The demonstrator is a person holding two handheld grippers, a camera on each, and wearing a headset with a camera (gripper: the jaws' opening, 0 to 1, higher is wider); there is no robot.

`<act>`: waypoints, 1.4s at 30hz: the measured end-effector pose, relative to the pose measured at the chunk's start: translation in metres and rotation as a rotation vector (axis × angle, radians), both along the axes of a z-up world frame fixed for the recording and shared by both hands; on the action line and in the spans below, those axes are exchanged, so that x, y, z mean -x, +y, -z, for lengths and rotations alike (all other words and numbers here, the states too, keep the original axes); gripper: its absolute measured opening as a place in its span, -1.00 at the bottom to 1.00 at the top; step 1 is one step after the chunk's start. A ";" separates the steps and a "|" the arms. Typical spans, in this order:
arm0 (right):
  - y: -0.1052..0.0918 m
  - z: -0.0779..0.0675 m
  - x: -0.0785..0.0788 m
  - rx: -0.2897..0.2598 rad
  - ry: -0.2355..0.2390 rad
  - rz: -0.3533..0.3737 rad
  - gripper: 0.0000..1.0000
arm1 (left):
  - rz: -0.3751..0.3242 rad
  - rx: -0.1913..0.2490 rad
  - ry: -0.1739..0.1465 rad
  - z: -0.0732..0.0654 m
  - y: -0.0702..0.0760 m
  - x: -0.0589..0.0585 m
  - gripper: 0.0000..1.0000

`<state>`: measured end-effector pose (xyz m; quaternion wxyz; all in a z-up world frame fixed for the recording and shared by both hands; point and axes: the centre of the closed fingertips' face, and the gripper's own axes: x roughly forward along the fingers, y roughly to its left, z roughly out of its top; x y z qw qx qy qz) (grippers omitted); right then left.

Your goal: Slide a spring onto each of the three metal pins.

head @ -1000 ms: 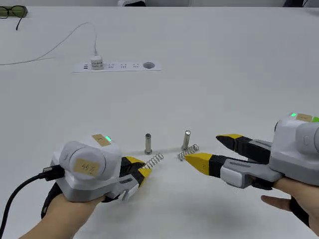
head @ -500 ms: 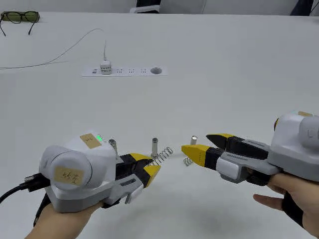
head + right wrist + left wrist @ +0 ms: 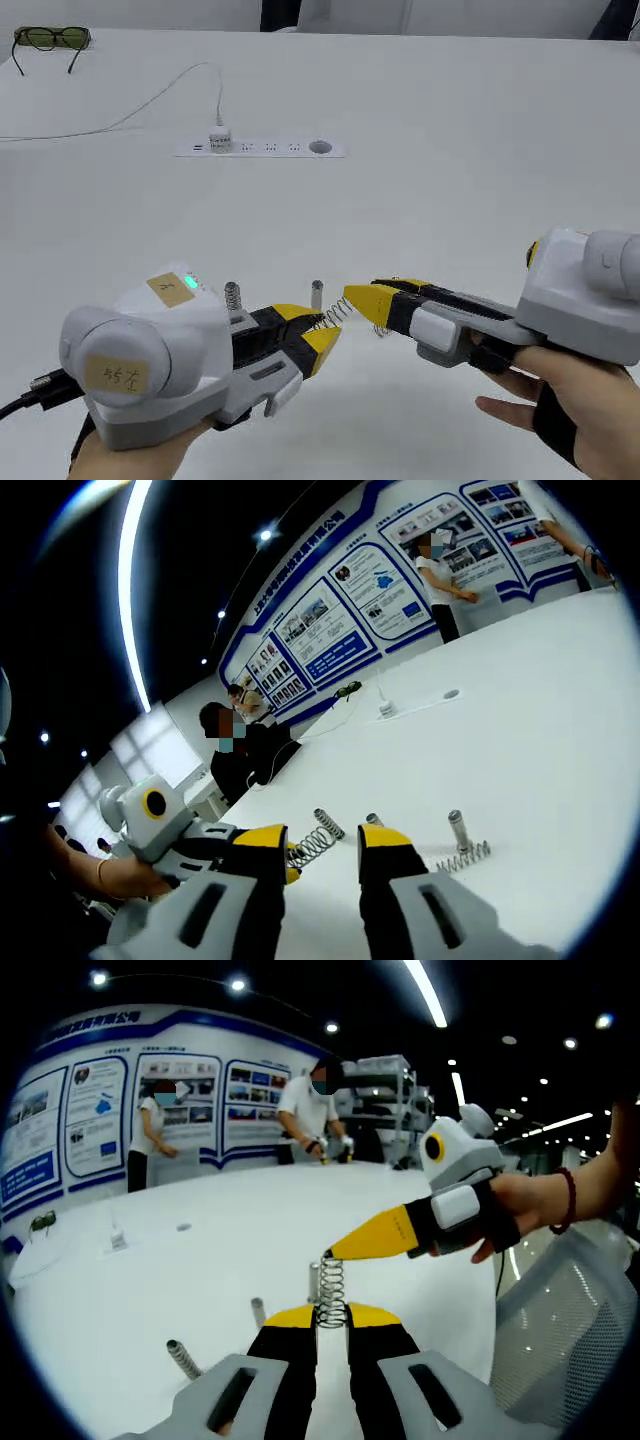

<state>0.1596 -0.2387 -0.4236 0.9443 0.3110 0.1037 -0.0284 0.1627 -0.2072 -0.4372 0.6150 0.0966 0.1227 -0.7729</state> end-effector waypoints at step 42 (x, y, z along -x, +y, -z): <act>0.004 -0.021 -0.011 -0.028 -0.086 -0.036 -0.77 | -0.016 -0.012 -0.003 0.000 0.012 -0.005 -0.65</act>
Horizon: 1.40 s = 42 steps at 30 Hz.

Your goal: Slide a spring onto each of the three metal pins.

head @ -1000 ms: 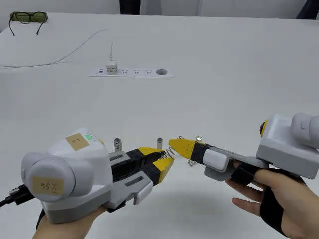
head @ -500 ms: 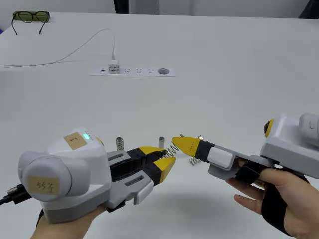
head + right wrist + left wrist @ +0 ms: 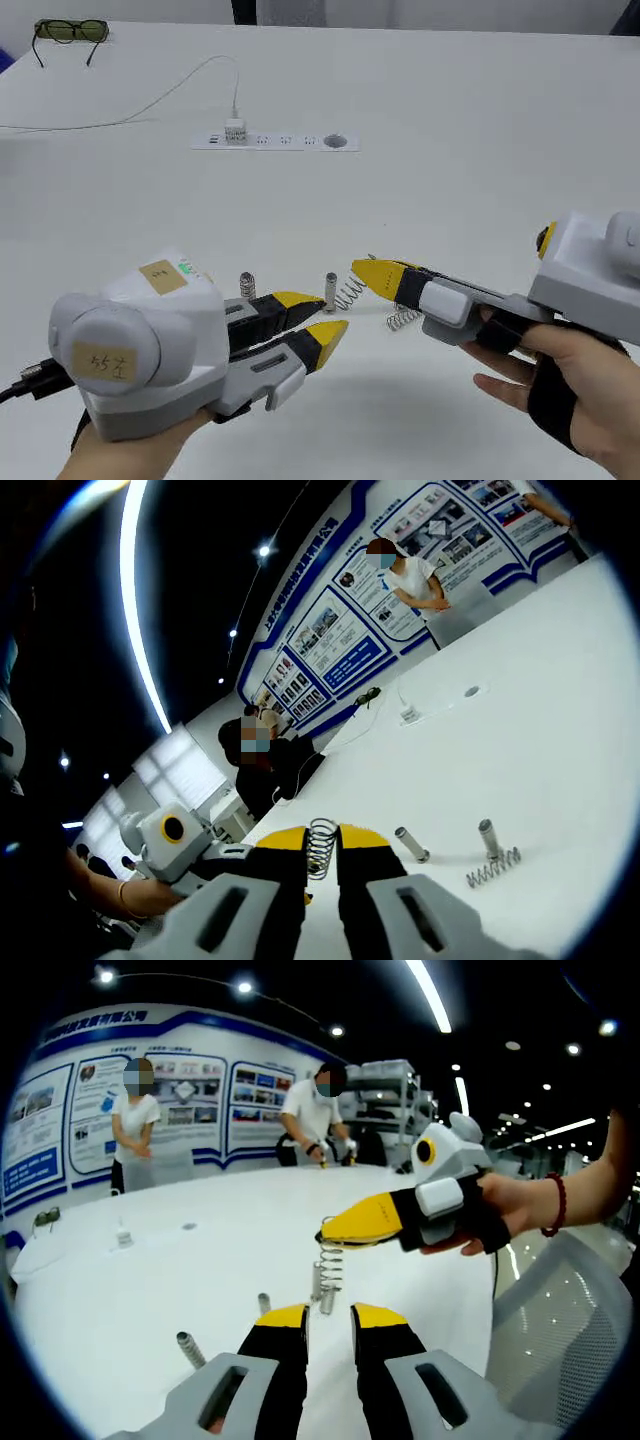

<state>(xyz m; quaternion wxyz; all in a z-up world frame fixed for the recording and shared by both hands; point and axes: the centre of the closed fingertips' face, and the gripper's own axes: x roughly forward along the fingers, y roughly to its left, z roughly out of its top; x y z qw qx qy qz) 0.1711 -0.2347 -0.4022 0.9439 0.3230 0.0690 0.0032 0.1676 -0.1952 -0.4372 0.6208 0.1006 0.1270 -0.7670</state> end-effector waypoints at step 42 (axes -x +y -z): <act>-0.044 0.041 -0.053 0.474 0.198 0.044 -0.76 | -0.092 -0.081 -0.037 0.026 0.017 -0.019 -0.09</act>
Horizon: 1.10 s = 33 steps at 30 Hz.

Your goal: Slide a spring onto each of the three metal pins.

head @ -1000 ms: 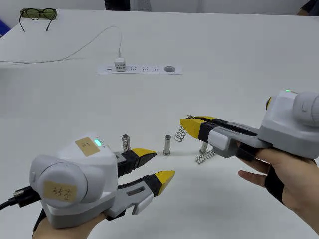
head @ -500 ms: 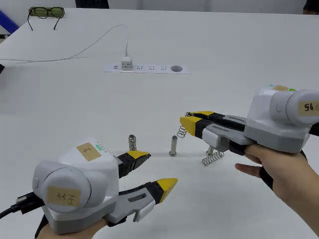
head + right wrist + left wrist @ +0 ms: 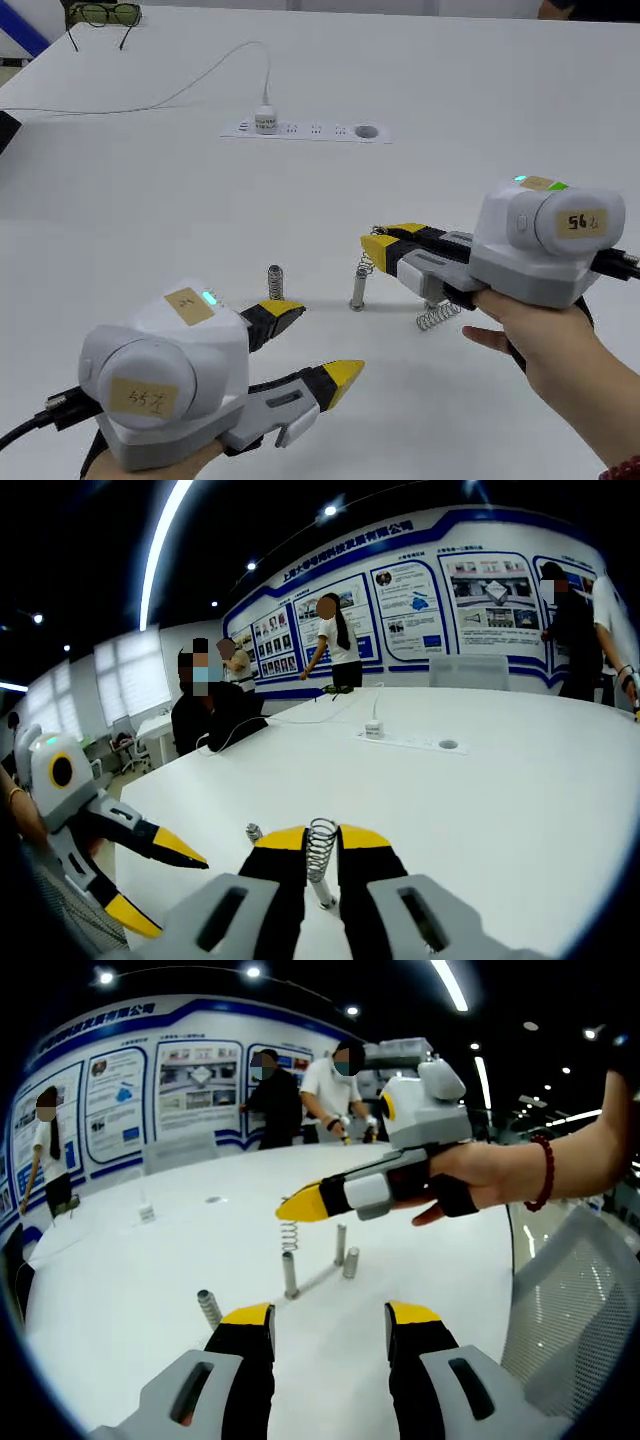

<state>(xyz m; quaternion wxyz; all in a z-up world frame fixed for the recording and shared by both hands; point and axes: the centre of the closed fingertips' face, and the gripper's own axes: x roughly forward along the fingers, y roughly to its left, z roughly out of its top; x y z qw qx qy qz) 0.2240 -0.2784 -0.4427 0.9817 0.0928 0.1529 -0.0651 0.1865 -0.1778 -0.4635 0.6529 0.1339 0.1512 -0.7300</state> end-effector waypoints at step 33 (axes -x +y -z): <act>0.014 0.025 -0.006 0.178 0.106 -0.061 -0.76 | -0.014 -0.015 0.020 0.006 0.001 -0.003 -0.03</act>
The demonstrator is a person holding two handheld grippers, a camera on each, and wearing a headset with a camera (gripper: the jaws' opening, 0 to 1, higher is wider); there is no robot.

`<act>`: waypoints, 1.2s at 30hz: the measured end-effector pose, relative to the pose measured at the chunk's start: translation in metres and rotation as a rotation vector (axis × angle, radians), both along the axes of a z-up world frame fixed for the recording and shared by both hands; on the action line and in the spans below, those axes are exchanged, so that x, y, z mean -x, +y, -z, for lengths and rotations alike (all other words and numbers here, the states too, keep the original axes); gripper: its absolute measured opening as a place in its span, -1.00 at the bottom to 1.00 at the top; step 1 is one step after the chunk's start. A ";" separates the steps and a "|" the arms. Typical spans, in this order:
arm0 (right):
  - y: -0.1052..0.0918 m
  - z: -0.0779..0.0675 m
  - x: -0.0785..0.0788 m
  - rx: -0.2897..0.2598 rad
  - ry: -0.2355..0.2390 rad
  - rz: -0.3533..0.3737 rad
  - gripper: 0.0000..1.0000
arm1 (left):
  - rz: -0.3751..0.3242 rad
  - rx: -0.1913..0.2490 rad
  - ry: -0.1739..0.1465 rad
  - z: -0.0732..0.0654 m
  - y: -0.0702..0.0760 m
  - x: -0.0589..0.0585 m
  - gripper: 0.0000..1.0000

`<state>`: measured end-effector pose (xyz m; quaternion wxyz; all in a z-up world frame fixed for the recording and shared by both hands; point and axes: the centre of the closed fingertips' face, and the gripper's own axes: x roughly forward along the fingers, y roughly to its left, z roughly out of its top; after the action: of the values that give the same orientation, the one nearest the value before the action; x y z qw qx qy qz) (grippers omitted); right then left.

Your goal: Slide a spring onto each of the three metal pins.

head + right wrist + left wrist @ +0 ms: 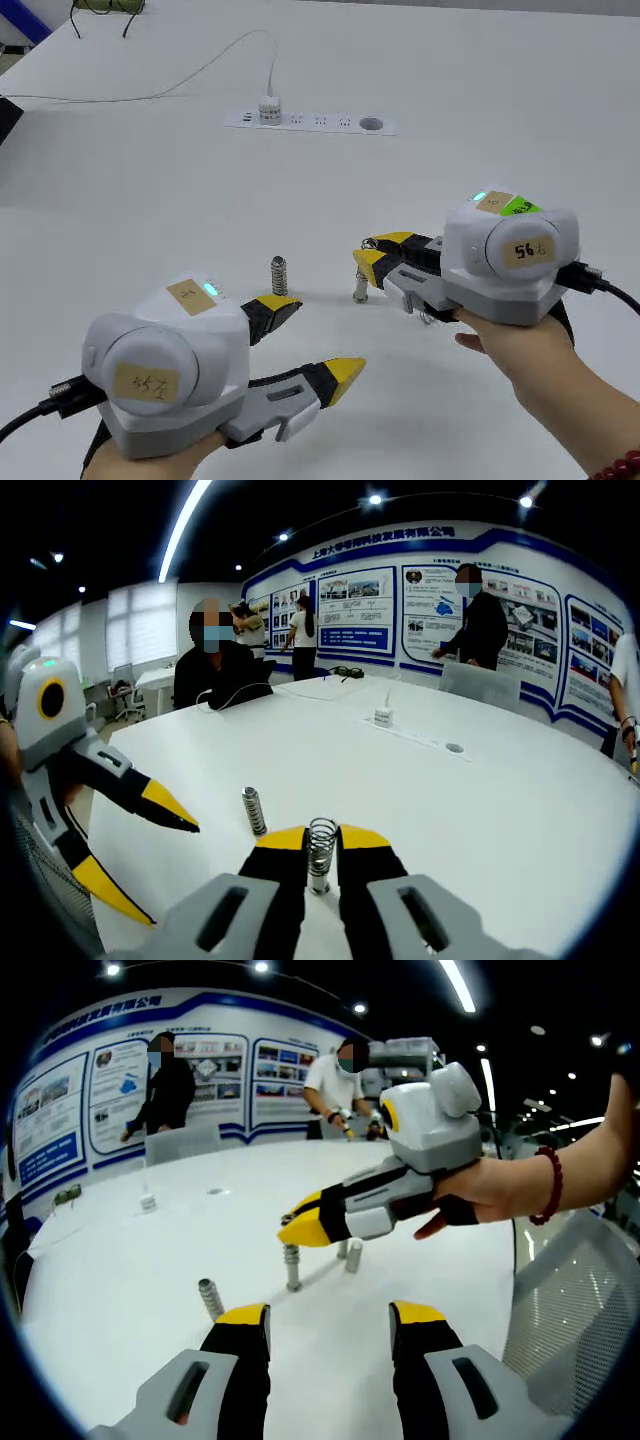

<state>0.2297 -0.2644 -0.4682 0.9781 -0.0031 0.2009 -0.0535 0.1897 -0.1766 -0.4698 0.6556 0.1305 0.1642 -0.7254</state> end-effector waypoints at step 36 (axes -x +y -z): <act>0.004 0.035 0.004 -0.010 0.100 0.027 -0.76 | 0.002 -0.010 -0.002 0.003 0.002 0.001 -0.06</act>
<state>0.2261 -0.2604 -0.5032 0.9660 0.0016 0.2500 -0.0655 0.1888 -0.1745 -0.4724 0.6542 0.1346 0.1670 -0.7253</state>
